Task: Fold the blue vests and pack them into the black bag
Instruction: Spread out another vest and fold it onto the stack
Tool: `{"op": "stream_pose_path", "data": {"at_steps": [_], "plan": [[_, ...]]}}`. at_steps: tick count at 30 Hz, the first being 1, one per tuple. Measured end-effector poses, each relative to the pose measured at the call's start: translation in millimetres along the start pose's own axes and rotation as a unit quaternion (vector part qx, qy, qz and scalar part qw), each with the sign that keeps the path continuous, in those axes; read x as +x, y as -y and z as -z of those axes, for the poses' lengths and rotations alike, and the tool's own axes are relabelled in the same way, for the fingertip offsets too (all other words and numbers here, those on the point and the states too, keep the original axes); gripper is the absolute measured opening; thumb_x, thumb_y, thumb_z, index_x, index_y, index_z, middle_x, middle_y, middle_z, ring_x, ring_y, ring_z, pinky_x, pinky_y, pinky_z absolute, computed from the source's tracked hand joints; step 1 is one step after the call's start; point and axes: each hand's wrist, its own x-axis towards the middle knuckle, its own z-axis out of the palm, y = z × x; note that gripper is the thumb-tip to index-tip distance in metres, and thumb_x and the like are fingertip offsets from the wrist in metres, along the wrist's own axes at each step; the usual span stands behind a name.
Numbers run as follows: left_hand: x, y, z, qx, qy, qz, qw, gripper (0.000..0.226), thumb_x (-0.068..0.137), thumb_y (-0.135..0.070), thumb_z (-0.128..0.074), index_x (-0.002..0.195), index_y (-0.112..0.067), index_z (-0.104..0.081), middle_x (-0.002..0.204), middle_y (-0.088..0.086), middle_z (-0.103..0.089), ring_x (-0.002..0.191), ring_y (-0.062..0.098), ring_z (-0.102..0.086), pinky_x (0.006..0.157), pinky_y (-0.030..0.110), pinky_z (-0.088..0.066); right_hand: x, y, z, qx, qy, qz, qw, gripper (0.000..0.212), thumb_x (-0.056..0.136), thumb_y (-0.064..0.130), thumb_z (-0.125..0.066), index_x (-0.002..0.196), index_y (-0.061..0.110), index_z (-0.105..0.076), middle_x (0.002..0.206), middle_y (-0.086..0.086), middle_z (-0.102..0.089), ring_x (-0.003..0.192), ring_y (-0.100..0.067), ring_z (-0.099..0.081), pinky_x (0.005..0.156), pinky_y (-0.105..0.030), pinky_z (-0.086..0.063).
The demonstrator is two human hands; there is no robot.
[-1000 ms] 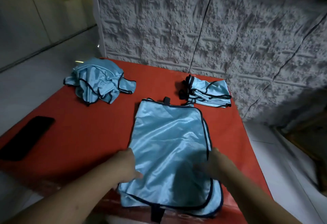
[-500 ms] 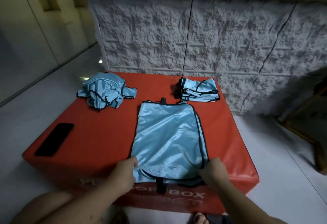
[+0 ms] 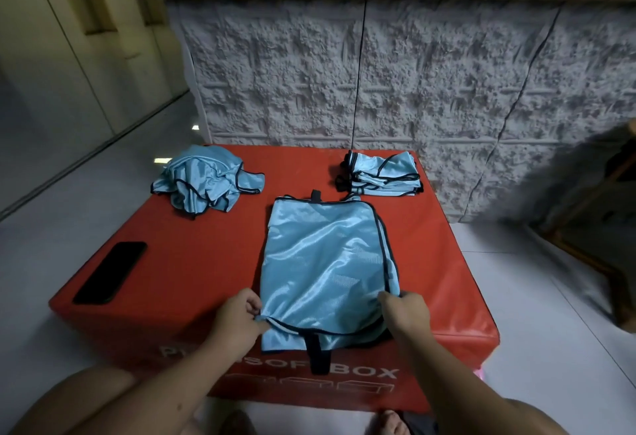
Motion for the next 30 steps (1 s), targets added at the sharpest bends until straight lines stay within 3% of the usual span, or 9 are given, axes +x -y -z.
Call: {"op": "stream_pose_path", "data": {"at_steps": [3, 7, 9, 12, 15, 20, 24, 28, 30], "plan": [[0, 4, -4, -0.003, 0.037, 0.03, 0.999, 0.037, 0.063, 0.005, -0.086, 0.084, -0.008, -0.059, 0.081, 0.02, -0.067, 0.067, 0.02, -0.059, 0.063, 0.033, -0.05, 7, -3, 1, 0.027, 0.006, -0.025, 0.999, 0.016, 0.085, 0.019, -0.062, 0.078, 0.006, -0.069, 0.069, -0.008, -0.067, 0.061, -0.025, -0.061, 0.053, -0.028, -0.044], [0, 6, -8, 0.025, 0.042, 0.069, 0.996, 0.033, 0.058, 0.001, -0.092, 0.077, -0.009, -0.066, 0.069, 0.008, -0.07, 0.058, 0.015, -0.061, 0.055, 0.027, -0.049, 17, -11, -4, 0.001, 0.042, -0.044, 0.998, 0.021, 0.089, 0.016, -0.06, 0.085, -0.002, -0.069, 0.07, -0.01, -0.064, 0.062, -0.027, -0.059, 0.058, -0.031, -0.045], [0, 5, -10, 0.033, 0.022, 0.076, 0.996, 0.026, 0.061, -0.002, -0.092, 0.072, -0.011, -0.07, 0.065, 0.006, -0.07, 0.054, 0.015, -0.064, 0.051, 0.026, -0.051, 20, -13, -6, -0.007, 0.051, -0.045, 0.998, 0.02, 0.089, 0.015, -0.06, 0.08, -0.001, -0.067, 0.067, -0.01, -0.061, 0.061, -0.027, -0.057, 0.057, -0.03, -0.044], [1, 3, -11, -0.011, -0.002, 0.087, 0.996, 0.018, 0.071, 0.004, -0.084, 0.073, -0.004, -0.068, 0.057, 0.011, -0.068, 0.052, 0.026, -0.071, 0.055, 0.039, -0.061, 23, -14, -7, -0.004, 0.047, -0.043, 0.998, 0.019, 0.09, 0.012, -0.059, 0.075, 0.002, -0.063, 0.064, -0.009, -0.058, 0.058, -0.025, -0.054, 0.054, -0.029, -0.041], [2, 2, -8, 0.02, -0.027, 0.082, 0.996, 0.013, 0.082, 0.0, -0.071, 0.074, -0.005, -0.061, 0.048, 0.011, -0.064, 0.041, 0.026, -0.064, 0.043, 0.03, -0.049, 26, -18, -7, 0.001, 0.036, -0.037, 0.999, 0.02, 0.09, 0.012, -0.058, 0.074, 0.001, -0.062, 0.063, -0.01, -0.058, 0.057, -0.025, -0.053, 0.056, -0.031, -0.042], [-4, -2, -5, 0.145, -0.064, 0.064, 0.985, 0.016, 0.085, -0.01, -0.064, 0.074, -0.018, -0.055, 0.07, 0.002, -0.064, 0.069, 0.025, -0.064, 0.063, 0.034, -0.052, 27, -18, -9, -0.003, 0.027, -0.035, 0.999, 0.024, 0.09, 0.011, -0.059, 0.069, 0.002, -0.06, 0.06, -0.009, -0.057, 0.055, -0.026, -0.053, 0.055, -0.031, -0.043], [-2, 2, -5, 0.2, -0.013, 0.093, 0.975, 0.002, 0.078, -0.016, -0.055, 0.078, -0.016, -0.054, 0.08, 0.001, -0.065, 0.081, 0.026, -0.067, 0.067, 0.031, -0.05, 26, -18, -8, 0.003, 0.022, -0.046, 0.999, 0.019, 0.088, 0.008, -0.06, 0.071, 0.0, -0.061, 0.059, -0.008, -0.056, 0.053, -0.024, -0.051, 0.051, -0.028, -0.041], [-9, -7, -12, 0.07, 0.013, 0.143, 0.987, 0.011, 0.083, -0.012, -0.05, 0.087, -0.02, -0.056, 0.087, 0.008, -0.067, 0.076, 0.027, -0.068, 0.061, 0.037, -0.059, 24, -16, -6, -0.007, 0.013, -0.064, 0.998, 0.006, 0.08, 0.005, -0.064, 0.082, -0.002, -0.063, 0.07, -0.012, -0.064, 0.061, -0.028, -0.058, 0.057, -0.034, -0.049], [-14, -21, -12, -0.068, 0.051, 0.191, 0.978, 0.031, 0.084, -0.009, -0.053, 0.102, -0.034, -0.057, 0.097, 0.011, -0.068, 0.082, 0.028, -0.068, 0.057, 0.036, -0.06, 24, -17, -6, -0.026, 0.017, -0.063, 0.998, 0.025, 0.077, 0.004, -0.063, 0.101, -0.002, -0.062, 0.085, -0.014, -0.067, 0.071, -0.029, -0.062, 0.065, -0.035, -0.052]]}}
